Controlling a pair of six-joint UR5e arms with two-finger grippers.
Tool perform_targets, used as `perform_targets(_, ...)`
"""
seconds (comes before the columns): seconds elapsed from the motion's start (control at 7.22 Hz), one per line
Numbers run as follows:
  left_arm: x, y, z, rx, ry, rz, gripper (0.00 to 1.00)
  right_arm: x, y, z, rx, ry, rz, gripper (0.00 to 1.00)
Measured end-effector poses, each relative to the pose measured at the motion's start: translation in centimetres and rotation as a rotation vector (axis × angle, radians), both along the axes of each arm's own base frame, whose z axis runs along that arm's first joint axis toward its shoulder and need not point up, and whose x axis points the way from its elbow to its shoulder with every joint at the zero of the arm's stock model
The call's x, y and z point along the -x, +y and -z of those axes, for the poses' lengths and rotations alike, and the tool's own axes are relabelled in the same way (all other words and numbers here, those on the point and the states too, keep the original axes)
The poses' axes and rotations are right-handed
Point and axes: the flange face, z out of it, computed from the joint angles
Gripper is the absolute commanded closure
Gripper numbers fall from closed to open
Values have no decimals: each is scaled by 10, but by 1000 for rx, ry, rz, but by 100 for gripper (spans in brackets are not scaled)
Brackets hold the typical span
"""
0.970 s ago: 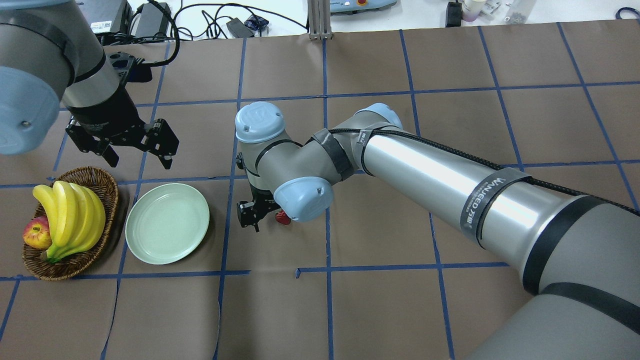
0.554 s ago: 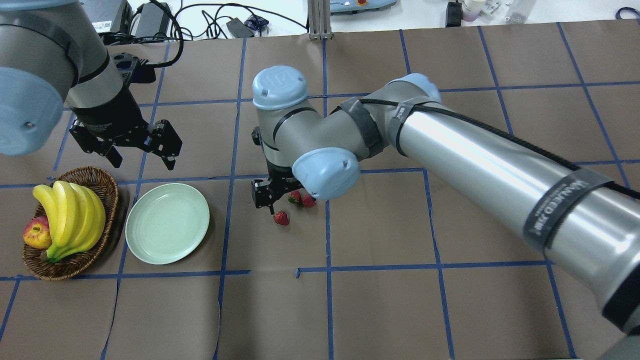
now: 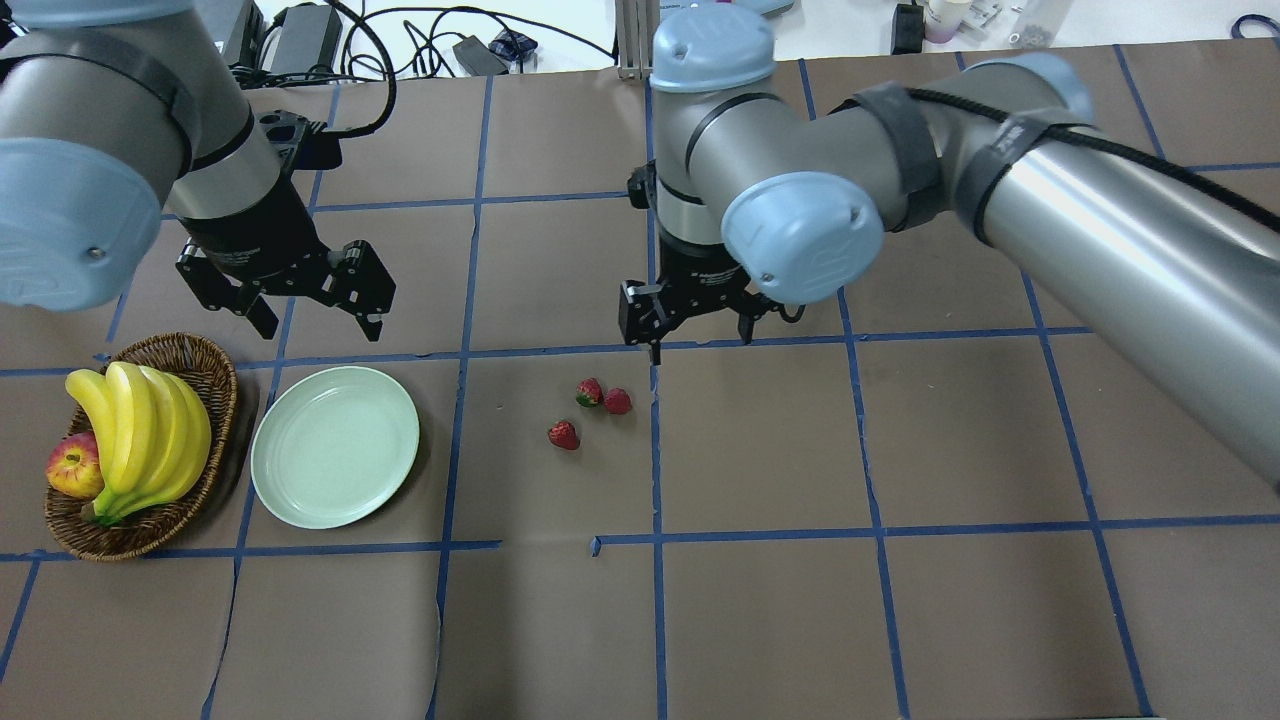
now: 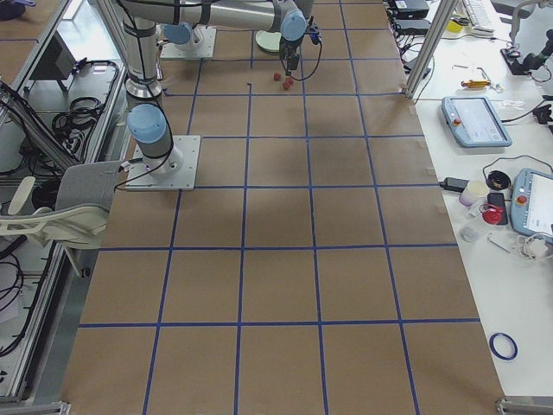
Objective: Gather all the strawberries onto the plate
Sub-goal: 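Raise the right gripper away while the left arm reaches toward the strawberries, then lower the left gripper over the grouped strawberries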
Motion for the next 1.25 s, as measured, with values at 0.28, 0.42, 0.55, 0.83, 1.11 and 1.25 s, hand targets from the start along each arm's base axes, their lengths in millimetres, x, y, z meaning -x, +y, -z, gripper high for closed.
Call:
perform_targets(0.28, 31, -1, 18, 19, 9, -28, 0, 54, 5, -35, 0, 38, 17, 0)
perform_targets(0.42, 44, -2, 29, 24, 40, -60, 0, 66, 8, -45, 9, 58, 17, 0)
perform_targets(0.55, 54, -3, 42, 24, 59, -86, 0, 73, 9, -50, 15, 75, 15, 0)
perform_targets(0.83, 71, -4, 74, 50, 68, -135, 0, 79, 5, -60, 35, 89, 20, 0)
perform_targets(1.11, 88, 0, 106, 65, 66, -156, 0, 90, -2, -71, 53, 60, 55, 0)
perform_targets(1.25, 93, 0, 118, 57, 64, -155, 0, 93, -4, -73, 57, 52, 66, 0)
